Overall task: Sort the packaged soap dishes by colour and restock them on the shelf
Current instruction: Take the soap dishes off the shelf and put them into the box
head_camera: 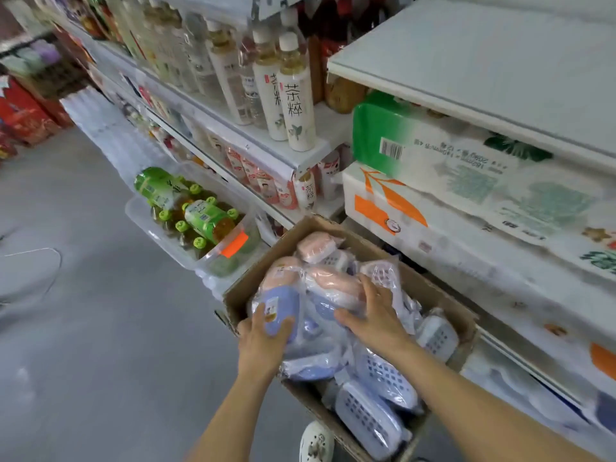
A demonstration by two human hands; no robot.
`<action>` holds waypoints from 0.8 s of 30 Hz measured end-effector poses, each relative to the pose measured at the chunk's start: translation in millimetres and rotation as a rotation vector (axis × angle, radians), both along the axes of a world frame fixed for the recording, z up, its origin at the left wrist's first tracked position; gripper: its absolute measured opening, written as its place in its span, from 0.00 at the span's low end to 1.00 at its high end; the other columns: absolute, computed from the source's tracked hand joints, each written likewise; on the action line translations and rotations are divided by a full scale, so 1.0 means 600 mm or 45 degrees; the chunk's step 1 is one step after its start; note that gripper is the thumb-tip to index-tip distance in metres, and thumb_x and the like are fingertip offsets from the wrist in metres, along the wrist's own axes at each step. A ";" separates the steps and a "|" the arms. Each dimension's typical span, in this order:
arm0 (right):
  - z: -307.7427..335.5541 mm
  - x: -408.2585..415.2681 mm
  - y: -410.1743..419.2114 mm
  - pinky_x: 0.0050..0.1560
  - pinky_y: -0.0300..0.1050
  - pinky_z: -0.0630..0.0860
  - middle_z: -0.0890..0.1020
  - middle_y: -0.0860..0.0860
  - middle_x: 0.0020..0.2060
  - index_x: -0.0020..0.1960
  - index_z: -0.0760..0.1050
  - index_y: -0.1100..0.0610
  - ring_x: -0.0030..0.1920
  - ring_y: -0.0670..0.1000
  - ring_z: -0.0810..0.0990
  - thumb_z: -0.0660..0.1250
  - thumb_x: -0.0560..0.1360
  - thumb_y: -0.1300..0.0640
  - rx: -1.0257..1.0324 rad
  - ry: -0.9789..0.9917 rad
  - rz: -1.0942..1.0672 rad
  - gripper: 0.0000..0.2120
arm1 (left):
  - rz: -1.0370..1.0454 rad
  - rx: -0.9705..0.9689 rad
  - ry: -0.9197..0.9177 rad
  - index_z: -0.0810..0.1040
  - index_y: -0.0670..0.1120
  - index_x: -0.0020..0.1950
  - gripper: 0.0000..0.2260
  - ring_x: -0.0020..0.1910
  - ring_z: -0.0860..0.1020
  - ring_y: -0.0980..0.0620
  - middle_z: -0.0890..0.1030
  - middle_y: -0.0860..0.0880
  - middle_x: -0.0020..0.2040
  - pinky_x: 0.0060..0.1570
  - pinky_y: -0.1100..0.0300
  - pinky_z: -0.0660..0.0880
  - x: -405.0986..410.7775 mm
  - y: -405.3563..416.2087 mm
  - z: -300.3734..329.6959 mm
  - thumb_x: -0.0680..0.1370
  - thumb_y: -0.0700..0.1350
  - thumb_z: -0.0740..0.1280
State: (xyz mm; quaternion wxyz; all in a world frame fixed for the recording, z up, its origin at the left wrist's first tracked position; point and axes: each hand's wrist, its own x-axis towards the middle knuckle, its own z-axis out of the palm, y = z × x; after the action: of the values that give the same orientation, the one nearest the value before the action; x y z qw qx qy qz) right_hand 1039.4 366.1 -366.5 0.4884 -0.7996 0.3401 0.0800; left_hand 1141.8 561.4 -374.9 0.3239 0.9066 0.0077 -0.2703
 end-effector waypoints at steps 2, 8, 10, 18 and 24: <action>-0.040 0.015 0.019 0.72 0.58 0.60 0.47 0.50 0.77 0.76 0.41 0.35 0.76 0.59 0.55 0.66 0.75 0.42 -0.100 0.091 0.153 0.41 | -0.290 0.046 0.063 0.58 0.56 0.79 0.30 0.73 0.63 0.47 0.57 0.49 0.77 0.72 0.52 0.62 0.015 0.005 -0.038 0.79 0.54 0.65; -0.080 0.042 0.042 0.65 0.59 0.69 0.46 0.50 0.77 0.77 0.41 0.37 0.69 0.61 0.63 0.64 0.76 0.46 -0.297 0.359 0.324 0.40 | -0.766 0.294 0.211 0.55 0.57 0.79 0.31 0.79 0.50 0.46 0.42 0.52 0.81 0.74 0.50 0.58 0.054 0.009 -0.106 0.78 0.54 0.62; -0.068 0.051 0.035 0.63 0.58 0.70 0.49 0.51 0.76 0.77 0.42 0.37 0.67 0.62 0.65 0.67 0.74 0.46 -0.309 0.451 0.351 0.42 | -0.828 0.342 0.181 0.55 0.57 0.79 0.31 0.79 0.50 0.46 0.42 0.51 0.81 0.74 0.50 0.58 0.058 0.002 -0.100 0.78 0.55 0.62; 0.037 -0.010 -0.002 0.63 0.54 0.70 0.64 0.52 0.72 0.76 0.54 0.46 0.70 0.58 0.64 0.63 0.76 0.40 -0.512 0.463 0.282 0.34 | -1.314 0.678 -0.201 0.59 0.52 0.77 0.28 0.73 0.63 0.45 0.66 0.47 0.74 0.66 0.50 0.67 0.064 -0.050 0.019 0.80 0.59 0.59; 0.147 -0.197 -0.033 0.59 0.49 0.72 0.70 0.50 0.69 0.73 0.65 0.48 0.66 0.54 0.70 0.61 0.78 0.44 -0.789 0.177 -0.059 0.25 | -1.392 0.150 -0.629 0.63 0.51 0.76 0.28 0.71 0.66 0.48 0.70 0.49 0.71 0.66 0.54 0.66 -0.070 -0.161 0.147 0.79 0.61 0.61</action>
State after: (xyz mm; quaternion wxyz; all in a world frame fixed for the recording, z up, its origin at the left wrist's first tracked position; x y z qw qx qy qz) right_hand 921.4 346.5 -278.2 0.1987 -0.8949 0.3992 0.0159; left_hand 1099.7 464.6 -286.6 0.0794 0.8315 -0.5201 -0.1781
